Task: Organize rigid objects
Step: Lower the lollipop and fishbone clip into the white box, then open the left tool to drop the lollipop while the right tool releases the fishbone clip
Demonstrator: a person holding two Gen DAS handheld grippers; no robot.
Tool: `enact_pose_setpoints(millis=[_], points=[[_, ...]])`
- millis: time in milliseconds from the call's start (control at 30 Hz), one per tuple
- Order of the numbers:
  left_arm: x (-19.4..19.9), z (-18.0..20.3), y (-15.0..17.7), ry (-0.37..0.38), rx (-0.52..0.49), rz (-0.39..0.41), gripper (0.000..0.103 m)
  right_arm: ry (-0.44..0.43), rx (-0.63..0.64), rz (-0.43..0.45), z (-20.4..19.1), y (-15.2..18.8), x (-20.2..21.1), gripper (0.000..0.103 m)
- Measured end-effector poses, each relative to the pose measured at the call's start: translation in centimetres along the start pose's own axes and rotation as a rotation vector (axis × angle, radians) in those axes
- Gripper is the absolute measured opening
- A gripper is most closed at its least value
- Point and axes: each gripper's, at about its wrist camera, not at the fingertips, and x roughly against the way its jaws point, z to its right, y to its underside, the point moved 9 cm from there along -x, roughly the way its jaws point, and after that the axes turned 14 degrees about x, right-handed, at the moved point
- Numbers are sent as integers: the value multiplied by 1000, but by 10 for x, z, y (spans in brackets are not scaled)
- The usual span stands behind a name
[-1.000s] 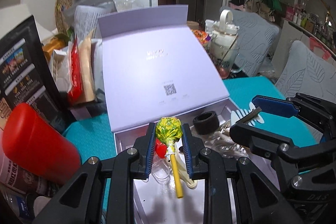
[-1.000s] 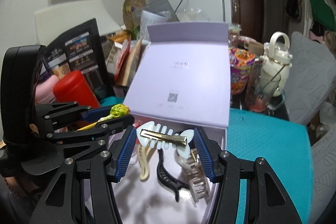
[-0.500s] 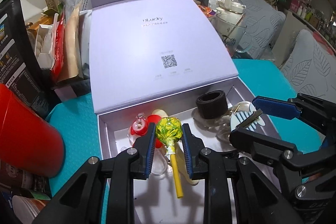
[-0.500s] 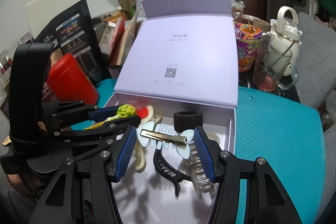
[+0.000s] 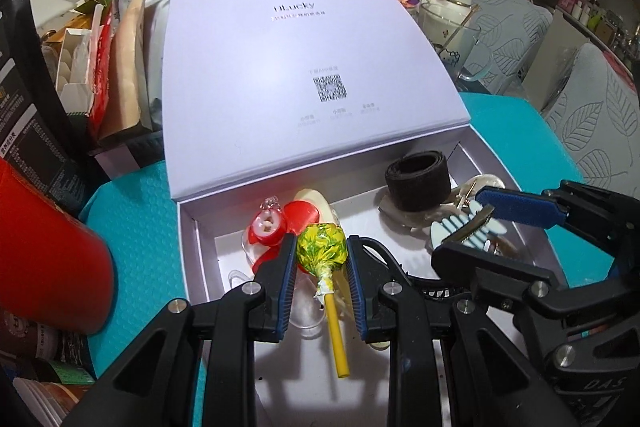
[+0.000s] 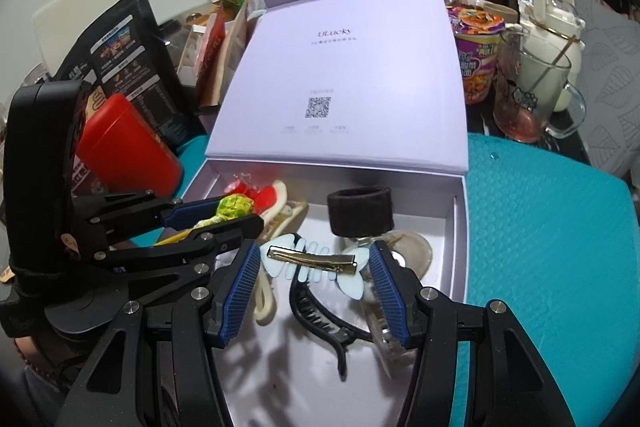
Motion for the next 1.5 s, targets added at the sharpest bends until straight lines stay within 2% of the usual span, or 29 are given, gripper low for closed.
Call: enact_pose_setpoints(millis=[267, 367, 1000, 1067, 1167, 1200, 1233, 1500], points=[[-6, 1, -1, -20, -3, 0, 24, 13, -1, 10, 2, 0, 0, 57], [-6, 3, 0, -30, -13, 5, 24, 53, 12, 3, 5, 0, -2, 57], [-9, 5, -1, -40, -7, -20, 25, 50, 0, -12, 6, 2, -1, 58], [-9, 5, -2, -48, -7, -19, 31, 53, 3, -12, 6, 2, 1, 58], [-7, 4, -3, -55, 0, -16, 53, 59, -1, -8, 8, 1, 4, 59], [-6, 3, -4, -59, 4, -11, 65, 60, -5, -5, 9, 0, 5, 60], [-4, 2, -5, -62, 8, -4, 70, 62, -9, -2, 11, 0, 7, 60], [4, 1, -8, -64, 13, 13, 70, 78, -6, -4, 13, 0, 11, 60]])
